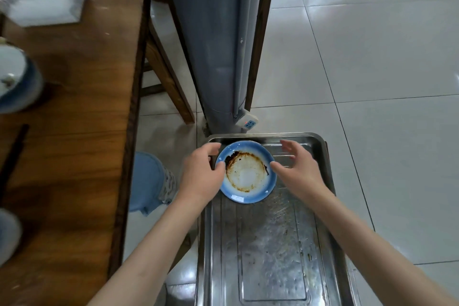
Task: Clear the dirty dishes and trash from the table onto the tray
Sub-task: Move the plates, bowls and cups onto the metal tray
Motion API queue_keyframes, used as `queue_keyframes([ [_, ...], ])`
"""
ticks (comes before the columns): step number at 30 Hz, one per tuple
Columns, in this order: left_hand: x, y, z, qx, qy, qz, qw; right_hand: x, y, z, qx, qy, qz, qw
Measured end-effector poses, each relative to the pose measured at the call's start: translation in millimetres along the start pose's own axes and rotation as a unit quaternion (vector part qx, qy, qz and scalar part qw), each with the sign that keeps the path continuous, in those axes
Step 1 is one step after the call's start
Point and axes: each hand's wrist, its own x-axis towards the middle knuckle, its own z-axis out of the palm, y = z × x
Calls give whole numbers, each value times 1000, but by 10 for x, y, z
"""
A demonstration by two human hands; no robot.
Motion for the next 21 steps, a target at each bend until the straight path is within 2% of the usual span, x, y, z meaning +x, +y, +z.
queue_keyframes([
  [6, -535, 346, -798, 114, 16, 134, 984, -523, -541, -410, -98, -6, -118, 988],
  [13, -1299, 413, -1839, 171, 55, 122, 976, -1285, -1078, -600, -159, -15, -180, 971],
  [21, -1687, -81, -2878, 248, 35, 105, 962, -2053, -1872, -189, -180, -60, -218, 957],
])
